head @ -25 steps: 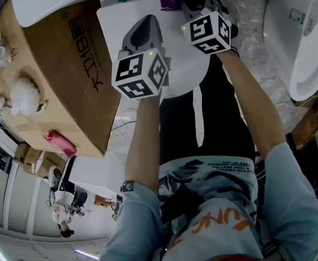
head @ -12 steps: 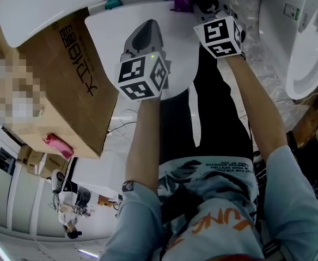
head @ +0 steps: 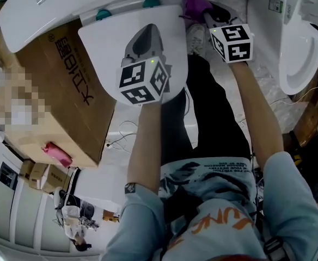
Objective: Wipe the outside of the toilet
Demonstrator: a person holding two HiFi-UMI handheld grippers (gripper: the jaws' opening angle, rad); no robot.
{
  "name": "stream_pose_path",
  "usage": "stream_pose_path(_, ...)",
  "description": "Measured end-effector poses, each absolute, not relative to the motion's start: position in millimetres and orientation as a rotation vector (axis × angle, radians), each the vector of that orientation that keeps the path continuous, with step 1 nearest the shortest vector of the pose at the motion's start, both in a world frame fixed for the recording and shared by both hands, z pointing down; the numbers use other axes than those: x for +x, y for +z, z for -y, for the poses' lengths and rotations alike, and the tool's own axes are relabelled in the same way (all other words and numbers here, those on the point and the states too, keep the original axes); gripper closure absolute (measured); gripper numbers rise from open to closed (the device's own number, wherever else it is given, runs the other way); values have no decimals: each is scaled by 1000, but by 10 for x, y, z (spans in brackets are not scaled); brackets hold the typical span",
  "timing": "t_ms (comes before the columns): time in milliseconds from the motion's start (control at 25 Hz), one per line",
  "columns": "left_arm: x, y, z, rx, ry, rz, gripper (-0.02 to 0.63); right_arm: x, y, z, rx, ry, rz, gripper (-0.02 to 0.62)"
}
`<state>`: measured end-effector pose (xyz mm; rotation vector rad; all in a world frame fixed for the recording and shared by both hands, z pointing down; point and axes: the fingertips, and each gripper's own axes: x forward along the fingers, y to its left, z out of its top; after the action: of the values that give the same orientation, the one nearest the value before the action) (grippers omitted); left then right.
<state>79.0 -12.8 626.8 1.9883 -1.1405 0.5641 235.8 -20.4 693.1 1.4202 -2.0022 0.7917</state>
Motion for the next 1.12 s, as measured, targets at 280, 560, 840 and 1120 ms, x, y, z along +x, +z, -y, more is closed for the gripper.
stream_pose_path(280,355,5621,-26,2086,495,1174,581,2058,6221,-108,1577,871,2105,526)
stream_pose_path(560,-528,4655,-138,2121,419,1337,581,1442,5135,-162,1567,824,2254,526)
stream_pose_path(840,-924,3597,-183,2207,294,1435,581,897,3900,-42,1546,679,2405,525)
stream_pose_path(1120,-1668,2695,-95,2144,149,1696,581,373,2914,24,1518,603,2541,525)
